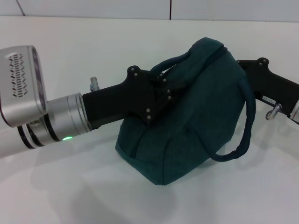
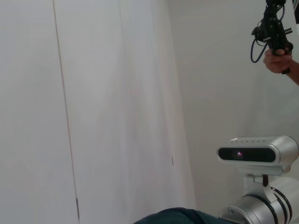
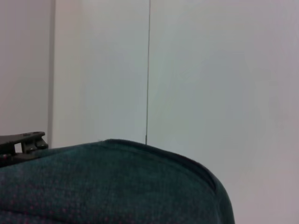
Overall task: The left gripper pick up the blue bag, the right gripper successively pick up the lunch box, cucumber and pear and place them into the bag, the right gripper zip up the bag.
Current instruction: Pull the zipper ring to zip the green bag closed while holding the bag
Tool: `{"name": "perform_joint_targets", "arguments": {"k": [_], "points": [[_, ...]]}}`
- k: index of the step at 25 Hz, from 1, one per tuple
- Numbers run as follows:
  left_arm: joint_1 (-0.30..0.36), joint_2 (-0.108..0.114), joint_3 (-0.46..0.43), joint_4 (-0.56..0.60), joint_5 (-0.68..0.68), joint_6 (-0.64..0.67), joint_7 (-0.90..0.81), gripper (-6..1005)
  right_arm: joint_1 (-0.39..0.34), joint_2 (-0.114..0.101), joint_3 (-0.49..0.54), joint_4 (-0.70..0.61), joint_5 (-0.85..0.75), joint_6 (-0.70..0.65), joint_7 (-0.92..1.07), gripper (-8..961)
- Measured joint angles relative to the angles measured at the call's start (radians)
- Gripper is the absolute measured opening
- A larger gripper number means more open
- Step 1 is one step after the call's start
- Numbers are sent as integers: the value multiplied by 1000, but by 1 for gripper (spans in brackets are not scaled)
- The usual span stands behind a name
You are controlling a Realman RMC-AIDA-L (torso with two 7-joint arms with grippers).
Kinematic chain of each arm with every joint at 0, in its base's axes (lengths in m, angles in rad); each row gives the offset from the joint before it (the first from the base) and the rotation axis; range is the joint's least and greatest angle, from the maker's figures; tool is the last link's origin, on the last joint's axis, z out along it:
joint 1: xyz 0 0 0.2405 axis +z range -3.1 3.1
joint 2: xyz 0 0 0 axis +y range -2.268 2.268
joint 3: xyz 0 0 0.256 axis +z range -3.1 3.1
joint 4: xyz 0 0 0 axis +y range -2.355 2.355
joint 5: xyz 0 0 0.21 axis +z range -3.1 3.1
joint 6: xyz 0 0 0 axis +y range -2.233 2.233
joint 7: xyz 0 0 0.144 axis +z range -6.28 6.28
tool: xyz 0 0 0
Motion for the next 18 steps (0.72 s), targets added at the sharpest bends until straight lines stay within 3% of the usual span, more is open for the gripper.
{"name": "perform_joint_targets", "arguments": {"k": [3,18], "points": [[0,1,0,0,0,1,0,67,-1,0,0,-1,0,-3,1,26],[10,5,-1,0,0,66,40,71,-44,-8,32,2,50,58,-5,19]]}}
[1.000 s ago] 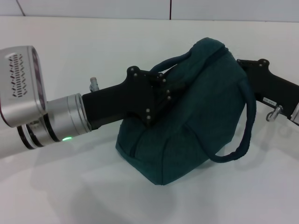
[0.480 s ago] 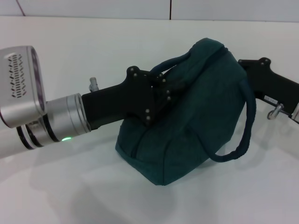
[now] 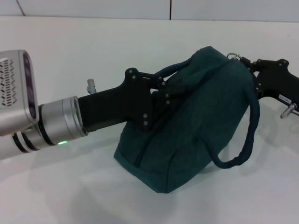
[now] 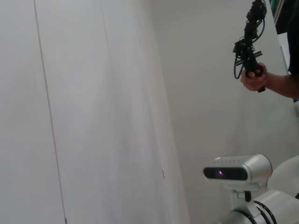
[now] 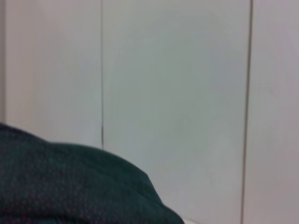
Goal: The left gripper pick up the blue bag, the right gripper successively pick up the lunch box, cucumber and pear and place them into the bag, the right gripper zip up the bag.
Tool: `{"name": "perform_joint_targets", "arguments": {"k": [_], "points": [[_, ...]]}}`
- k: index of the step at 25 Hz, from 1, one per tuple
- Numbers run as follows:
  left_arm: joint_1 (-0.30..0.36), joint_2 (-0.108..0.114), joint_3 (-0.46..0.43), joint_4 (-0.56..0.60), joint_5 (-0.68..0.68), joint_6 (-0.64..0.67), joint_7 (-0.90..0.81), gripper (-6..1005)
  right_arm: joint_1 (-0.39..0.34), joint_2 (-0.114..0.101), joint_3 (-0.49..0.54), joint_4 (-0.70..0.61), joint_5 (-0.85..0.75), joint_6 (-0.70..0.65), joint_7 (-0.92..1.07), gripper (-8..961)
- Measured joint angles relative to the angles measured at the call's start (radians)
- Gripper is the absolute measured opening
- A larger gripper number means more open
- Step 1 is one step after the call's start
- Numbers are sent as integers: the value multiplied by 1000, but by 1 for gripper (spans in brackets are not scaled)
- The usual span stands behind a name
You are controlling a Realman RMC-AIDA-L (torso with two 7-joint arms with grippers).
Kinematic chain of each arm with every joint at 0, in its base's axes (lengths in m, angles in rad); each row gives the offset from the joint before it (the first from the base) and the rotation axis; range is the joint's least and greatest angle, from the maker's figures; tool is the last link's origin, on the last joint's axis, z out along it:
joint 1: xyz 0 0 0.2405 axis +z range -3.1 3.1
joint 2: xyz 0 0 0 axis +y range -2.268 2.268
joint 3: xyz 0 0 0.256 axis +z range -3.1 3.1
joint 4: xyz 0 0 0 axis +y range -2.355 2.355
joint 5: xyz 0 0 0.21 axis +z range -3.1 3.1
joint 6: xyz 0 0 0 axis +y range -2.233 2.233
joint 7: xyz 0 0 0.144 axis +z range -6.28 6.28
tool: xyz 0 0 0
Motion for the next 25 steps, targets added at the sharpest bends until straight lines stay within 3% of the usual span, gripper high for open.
{"name": "perform_joint_targets", "arguments": {"k": [9,20,25], "points": [[-5,1,-6,0,0,0,-5,73,-22,-1,1,4,-2,39,0,25],[0,-5,-2,-85,-122,8,7,76,-54,-8,43,-8,4,-59,10,32],[5,-6,-3,-180,-201,81,66,221,-86,-8,102,-19,4,-103,11,202]]}}
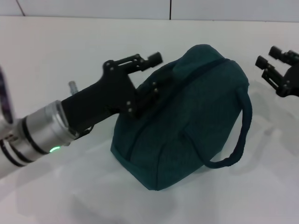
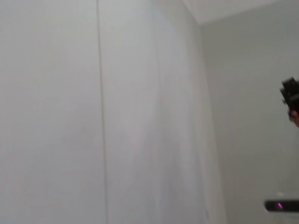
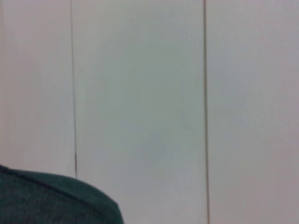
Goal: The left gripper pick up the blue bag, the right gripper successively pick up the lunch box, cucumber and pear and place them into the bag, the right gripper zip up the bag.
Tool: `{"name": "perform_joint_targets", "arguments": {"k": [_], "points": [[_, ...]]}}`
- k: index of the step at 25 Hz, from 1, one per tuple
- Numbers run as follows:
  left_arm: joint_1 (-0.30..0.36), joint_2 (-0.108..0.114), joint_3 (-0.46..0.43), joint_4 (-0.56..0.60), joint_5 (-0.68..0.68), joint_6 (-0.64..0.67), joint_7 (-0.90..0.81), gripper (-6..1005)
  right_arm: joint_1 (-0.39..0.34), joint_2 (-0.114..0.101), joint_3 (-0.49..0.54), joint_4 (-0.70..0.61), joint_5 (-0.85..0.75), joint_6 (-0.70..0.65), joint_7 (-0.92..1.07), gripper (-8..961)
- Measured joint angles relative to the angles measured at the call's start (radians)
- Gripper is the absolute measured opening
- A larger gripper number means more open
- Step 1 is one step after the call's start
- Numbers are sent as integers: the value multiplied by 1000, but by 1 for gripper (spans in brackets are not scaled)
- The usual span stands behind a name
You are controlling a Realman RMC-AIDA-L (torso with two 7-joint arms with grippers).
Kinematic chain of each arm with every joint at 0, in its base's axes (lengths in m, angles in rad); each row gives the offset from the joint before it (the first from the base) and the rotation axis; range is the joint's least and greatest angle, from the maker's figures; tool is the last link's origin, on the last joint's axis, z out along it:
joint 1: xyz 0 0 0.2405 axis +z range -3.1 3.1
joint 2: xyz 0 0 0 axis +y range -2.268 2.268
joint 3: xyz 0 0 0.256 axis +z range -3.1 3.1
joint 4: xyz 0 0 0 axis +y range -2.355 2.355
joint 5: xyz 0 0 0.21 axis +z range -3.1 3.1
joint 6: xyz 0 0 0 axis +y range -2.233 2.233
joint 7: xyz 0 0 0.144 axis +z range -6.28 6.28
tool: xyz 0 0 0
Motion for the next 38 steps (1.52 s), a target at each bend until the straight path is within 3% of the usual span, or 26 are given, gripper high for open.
{"name": "perform_joint_targets", "arguments": {"k": [4,10,13,23,38], "points": [[34,1,-1,-23,-63,80,11,371,-17,-2,24,-13,-8,-90,18,359],[47,12,2,-14,-58,139,-45,570,-24,-59,25,-164,-226,-345,242,532],[60,14,2,-9,-24,139,-51,636,-17,-71,28,-211,-289,-455,303,552],[129,18,2,52,53,144,-50,833,-17,-27,28,-231,-358,-506,301,542],[142,17,2,52,58,155,-44,833,-35,-5,27,-225,-360,-509,244,543]]}}
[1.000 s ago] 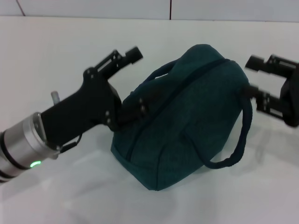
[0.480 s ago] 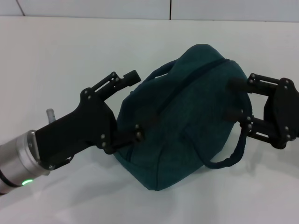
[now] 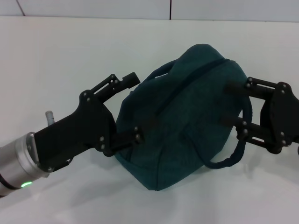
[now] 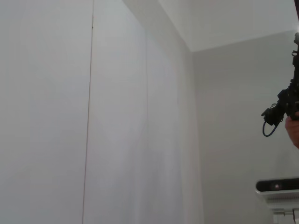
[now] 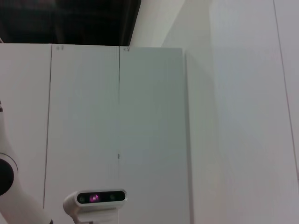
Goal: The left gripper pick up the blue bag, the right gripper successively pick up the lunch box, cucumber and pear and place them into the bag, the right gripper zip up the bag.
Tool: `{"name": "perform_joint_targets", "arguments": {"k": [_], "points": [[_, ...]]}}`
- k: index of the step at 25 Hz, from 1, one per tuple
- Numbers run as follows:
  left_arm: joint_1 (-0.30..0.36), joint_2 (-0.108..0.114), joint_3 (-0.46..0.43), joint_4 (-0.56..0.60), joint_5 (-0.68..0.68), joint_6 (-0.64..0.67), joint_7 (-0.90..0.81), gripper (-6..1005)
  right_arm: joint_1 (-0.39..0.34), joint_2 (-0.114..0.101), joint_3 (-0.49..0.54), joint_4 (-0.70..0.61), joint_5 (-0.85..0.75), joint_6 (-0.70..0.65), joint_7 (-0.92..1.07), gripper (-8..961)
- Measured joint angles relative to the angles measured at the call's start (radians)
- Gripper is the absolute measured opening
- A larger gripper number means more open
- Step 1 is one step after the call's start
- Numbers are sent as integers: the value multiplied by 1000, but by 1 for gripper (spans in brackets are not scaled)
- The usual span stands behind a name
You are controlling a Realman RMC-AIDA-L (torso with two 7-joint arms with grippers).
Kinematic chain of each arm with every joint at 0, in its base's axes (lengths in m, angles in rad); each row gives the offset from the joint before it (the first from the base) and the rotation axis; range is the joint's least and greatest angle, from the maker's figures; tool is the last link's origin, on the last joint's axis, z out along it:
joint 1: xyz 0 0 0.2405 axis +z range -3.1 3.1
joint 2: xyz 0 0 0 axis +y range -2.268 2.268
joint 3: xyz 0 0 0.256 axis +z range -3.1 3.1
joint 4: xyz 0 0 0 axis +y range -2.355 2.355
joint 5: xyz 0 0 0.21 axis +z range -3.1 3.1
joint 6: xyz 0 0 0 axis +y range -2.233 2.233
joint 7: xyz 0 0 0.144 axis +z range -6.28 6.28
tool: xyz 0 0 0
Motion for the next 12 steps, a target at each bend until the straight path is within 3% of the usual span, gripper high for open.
{"name": "perform_joint_targets", "arguments": {"k": [12], "points": [[-1,-1,0,1,11,0,2,833,0,0,2,5,0,0,-6,543]]}}
